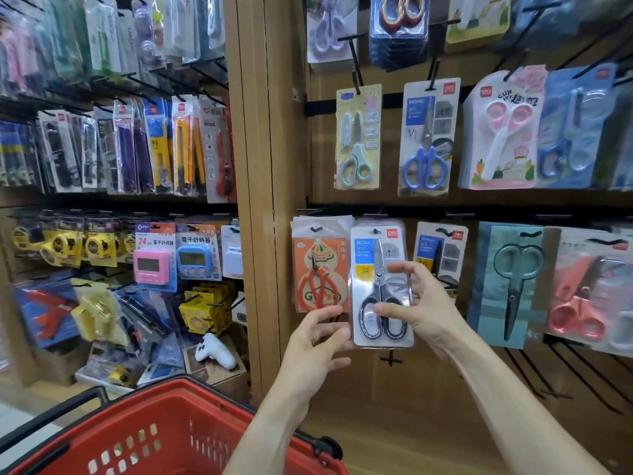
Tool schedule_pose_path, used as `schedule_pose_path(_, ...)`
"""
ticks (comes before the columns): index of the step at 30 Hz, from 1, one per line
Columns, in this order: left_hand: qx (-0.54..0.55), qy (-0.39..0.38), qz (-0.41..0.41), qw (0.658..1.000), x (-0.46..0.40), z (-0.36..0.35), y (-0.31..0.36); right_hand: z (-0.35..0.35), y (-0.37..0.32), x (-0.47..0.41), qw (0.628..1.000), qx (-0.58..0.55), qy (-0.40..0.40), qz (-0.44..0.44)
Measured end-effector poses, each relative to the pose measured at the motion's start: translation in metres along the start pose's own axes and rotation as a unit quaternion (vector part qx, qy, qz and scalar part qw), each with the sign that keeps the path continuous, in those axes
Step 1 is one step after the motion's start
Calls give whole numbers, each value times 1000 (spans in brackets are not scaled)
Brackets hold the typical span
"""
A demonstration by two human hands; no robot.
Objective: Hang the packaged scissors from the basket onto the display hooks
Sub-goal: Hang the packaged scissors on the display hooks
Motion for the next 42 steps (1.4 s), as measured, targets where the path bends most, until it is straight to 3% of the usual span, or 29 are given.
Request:
schedule_pose_path(8,-65,-30,15,997,-5,2,-14,-11,3,-4,996,61,63,12)
schedule_pose_path(17,-116,-53,15,992,-8,4,-21,-15,26,-10,990,120,28,-71)
schedule_pose_path(23,-184,-54,-26,981,0,16,-5,-4,-2,-5,945,305,82,-81)
schedule_pose_path(26,-306,-38,-57,949,7,42,14,-16,-36,6,967,251,14,-43)
schedule_pose_path(29,-425,-24,-47,904,17,77,32,-47,-54,23,967,228,-109,-5)
schedule_pose_path(35,-666,-65,52,741,89,162,16,-131,-25,58,914,256,-314,10)
schedule_pose_path(42,-691,-94,221,682,176,225,-40,-214,39,128,823,325,-467,13)
Point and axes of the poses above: each hand's wrist, its own x-axis away from the middle knuckle, its own z-axis out of the back of the hand, y = z × x, the point moved 1 cm from there along -x, towards the middle knuckle, and after that the axes turned 3 degrees about -z, right-handed, at the moved point
